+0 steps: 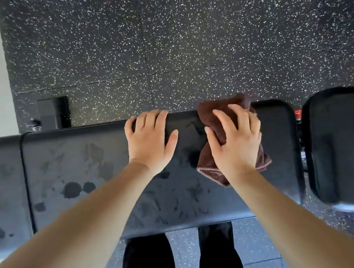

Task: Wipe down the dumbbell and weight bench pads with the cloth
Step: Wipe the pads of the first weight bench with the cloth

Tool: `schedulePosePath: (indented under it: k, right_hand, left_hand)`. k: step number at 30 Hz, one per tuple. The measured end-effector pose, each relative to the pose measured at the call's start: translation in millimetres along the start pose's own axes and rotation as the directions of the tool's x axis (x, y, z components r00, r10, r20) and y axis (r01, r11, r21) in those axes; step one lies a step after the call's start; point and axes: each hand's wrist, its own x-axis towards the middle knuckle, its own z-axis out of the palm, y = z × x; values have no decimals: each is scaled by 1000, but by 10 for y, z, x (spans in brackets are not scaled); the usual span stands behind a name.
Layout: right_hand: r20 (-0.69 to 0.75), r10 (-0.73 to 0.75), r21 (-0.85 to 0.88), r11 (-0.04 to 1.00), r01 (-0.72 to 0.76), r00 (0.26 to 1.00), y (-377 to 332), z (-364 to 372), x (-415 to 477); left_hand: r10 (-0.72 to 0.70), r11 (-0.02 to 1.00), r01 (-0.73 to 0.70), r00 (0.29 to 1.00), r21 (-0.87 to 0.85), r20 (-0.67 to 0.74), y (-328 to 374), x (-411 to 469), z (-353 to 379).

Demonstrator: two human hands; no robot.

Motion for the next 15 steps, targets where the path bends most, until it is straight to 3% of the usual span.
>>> schedulePosePath:
  k: [5, 10, 15]
  right_hand:
    - [49, -7, 13, 1000, 7, 999, -475, 208, -8]
    - [167, -40, -91, 994, 56, 985, -709, 394, 461]
    - [97, -113, -29, 993, 116, 989, -521, 252, -9]
  left_hand:
    - [195, 979, -196, 981, -51, -25, -426, -2, -139]
    - [108, 992, -109, 994, -68, -11, -720, 107, -171]
    - [114, 991, -113, 993, -71, 10, -725, 120, -206]
